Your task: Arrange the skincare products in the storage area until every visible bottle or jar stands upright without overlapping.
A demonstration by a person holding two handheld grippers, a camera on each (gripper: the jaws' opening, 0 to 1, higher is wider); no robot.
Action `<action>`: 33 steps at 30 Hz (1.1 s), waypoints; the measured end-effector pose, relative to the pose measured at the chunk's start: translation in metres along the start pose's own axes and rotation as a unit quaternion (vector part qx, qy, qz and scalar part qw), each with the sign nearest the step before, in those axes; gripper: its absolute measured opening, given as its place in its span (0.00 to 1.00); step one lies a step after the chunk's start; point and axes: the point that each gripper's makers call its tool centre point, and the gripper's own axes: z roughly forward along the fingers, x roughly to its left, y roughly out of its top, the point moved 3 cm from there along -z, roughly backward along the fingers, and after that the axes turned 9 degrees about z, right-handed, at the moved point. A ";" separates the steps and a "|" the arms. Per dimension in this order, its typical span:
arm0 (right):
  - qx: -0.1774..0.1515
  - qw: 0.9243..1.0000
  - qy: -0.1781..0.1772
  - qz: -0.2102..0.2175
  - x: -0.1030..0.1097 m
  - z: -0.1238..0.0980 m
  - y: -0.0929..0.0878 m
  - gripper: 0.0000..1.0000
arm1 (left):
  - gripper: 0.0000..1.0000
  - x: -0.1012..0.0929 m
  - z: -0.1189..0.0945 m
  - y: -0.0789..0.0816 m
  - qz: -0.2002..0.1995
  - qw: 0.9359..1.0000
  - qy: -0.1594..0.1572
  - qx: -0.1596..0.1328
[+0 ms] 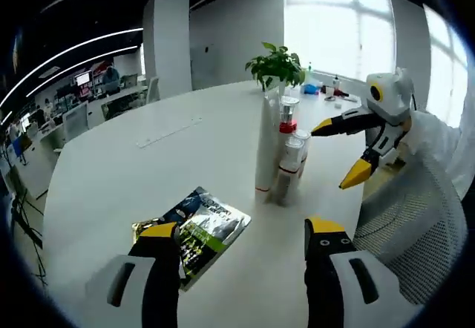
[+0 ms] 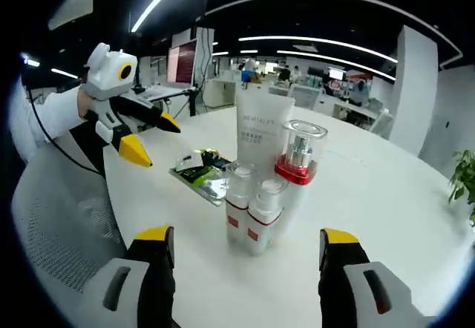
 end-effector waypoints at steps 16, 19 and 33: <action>0.002 0.999 0.006 -0.032 0.009 -0.007 0.017 0.95 | 0.83 0.017 -0.041 -0.006 -0.015 0.999 0.034 -0.022; 0.001 0.999 0.005 -0.038 0.010 -0.008 0.019 0.99 | 0.87 0.020 -0.045 -0.009 -0.012 0.999 0.040 -0.023; -0.005 0.999 -0.001 -0.051 0.017 -0.010 0.030 0.99 | 0.99 0.011 -0.044 -0.010 -0.029 0.998 0.045 -0.041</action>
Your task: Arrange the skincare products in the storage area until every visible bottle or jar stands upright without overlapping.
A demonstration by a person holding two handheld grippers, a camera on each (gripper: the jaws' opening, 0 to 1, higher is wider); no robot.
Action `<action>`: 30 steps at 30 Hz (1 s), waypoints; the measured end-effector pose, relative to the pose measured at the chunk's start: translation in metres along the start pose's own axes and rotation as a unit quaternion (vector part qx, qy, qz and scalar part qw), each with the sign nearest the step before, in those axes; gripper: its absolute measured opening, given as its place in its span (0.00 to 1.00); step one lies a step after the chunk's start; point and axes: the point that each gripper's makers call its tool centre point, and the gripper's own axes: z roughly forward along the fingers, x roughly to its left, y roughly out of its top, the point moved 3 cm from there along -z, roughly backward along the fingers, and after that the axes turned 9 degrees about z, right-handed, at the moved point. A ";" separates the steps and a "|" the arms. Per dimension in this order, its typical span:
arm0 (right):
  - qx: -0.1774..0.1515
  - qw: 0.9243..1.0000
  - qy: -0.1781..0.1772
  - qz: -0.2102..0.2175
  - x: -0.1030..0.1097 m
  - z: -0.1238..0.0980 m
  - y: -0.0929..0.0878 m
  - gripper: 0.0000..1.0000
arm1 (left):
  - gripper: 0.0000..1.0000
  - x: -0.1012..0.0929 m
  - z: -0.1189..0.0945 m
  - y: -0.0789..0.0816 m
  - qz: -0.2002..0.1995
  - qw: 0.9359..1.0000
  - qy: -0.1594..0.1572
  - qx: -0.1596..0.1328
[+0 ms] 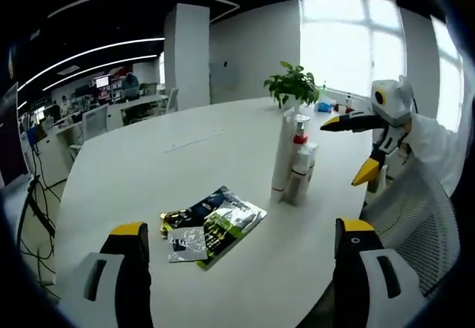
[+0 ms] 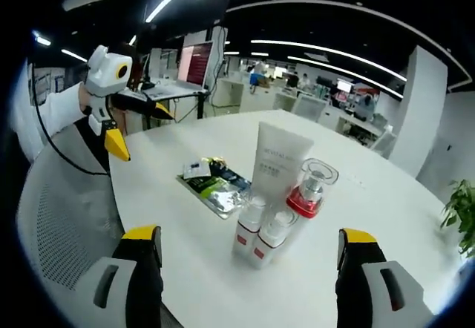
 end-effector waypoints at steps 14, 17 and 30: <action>-0.004 1.000 0.007 -0.030 0.018 -0.002 0.020 0.99 | 0.99 0.003 0.006 -0.012 -0.020 1.000 0.011 -0.002; -0.007 0.999 0.019 -0.036 0.025 -0.001 0.025 0.89 | 0.99 0.003 0.007 -0.013 -0.025 1.000 0.013 -0.004; -0.028 0.993 0.104 -0.054 0.066 0.021 0.044 0.64 | 0.99 0.015 0.005 -0.024 -0.042 0.999 0.024 0.004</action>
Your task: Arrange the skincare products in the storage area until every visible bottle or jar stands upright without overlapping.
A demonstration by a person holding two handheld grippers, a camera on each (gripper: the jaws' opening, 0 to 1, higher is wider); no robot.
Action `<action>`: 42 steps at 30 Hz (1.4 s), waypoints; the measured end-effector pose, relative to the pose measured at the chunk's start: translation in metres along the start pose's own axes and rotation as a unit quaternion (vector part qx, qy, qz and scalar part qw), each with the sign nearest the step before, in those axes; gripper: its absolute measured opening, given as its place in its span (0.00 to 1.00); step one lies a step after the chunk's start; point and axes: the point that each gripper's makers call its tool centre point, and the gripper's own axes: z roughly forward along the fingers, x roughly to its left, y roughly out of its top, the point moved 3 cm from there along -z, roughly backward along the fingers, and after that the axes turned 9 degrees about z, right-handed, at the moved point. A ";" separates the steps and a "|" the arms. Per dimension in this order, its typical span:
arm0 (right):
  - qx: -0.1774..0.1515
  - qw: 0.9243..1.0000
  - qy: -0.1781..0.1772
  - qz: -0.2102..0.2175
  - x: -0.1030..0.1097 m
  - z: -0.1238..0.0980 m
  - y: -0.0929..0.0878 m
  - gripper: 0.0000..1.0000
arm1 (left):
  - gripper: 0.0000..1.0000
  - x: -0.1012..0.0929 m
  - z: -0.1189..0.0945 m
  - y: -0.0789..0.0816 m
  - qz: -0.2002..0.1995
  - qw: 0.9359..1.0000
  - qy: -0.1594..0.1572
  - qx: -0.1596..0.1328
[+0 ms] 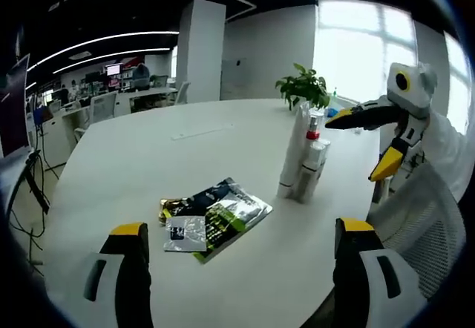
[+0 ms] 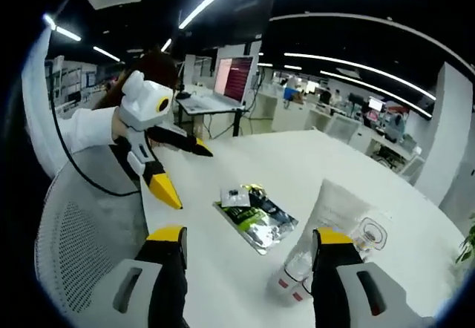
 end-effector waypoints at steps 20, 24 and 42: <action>0.036 0.996 0.077 -0.009 0.023 0.095 0.003 0.49 | 0.98 0.005 0.002 -0.016 0.031 0.998 0.016 0.047; 0.053 0.996 0.063 -0.037 0.019 0.120 -0.005 0.44 | 0.98 0.005 0.002 -0.016 0.026 0.999 0.014 0.045; 0.109 0.991 0.063 -0.042 0.012 0.183 -0.029 0.47 | 0.98 0.007 0.002 -0.015 0.020 0.999 0.014 0.042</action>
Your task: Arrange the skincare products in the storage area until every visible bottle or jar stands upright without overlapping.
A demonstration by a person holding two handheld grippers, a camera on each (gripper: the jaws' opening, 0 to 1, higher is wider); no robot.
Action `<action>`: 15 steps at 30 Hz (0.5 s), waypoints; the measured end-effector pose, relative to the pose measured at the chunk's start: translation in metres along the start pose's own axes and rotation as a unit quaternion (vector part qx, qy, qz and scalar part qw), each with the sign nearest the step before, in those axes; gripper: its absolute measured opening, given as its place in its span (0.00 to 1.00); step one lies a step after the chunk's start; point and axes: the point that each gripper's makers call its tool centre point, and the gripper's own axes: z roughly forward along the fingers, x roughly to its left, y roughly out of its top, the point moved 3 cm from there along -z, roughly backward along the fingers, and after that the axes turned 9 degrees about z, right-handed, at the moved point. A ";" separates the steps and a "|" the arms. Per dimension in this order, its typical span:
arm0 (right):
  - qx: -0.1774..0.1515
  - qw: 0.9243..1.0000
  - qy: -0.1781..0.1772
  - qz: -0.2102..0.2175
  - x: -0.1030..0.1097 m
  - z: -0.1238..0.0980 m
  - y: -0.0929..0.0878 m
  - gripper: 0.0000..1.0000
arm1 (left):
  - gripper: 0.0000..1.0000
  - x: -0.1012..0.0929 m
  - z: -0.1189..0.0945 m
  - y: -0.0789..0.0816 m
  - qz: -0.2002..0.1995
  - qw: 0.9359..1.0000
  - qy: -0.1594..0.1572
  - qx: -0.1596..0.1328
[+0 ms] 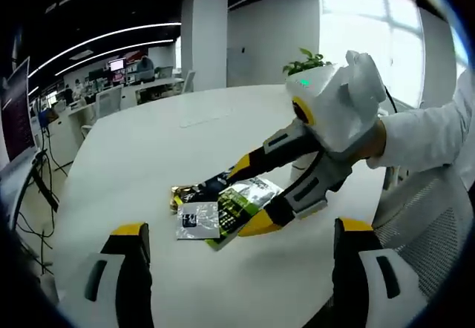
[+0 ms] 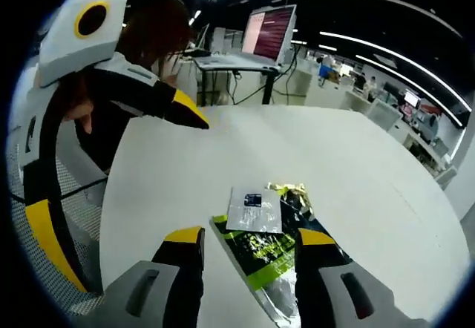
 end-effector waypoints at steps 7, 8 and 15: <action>0.047 0.997 -0.017 -0.056 -0.011 0.000 -0.020 0.48 | 0.97 0.000 0.000 0.001 -0.004 1.000 -0.001 -0.001; 0.054 0.996 -0.017 -0.065 -0.011 -0.001 -0.023 0.48 | 0.97 0.000 0.000 0.001 -0.004 1.000 -0.001 -0.001; 0.069 0.993 -0.025 -0.091 -0.019 -0.001 -0.034 0.48 | 0.97 -0.002 0.001 0.001 -0.004 1.000 -0.008 -0.001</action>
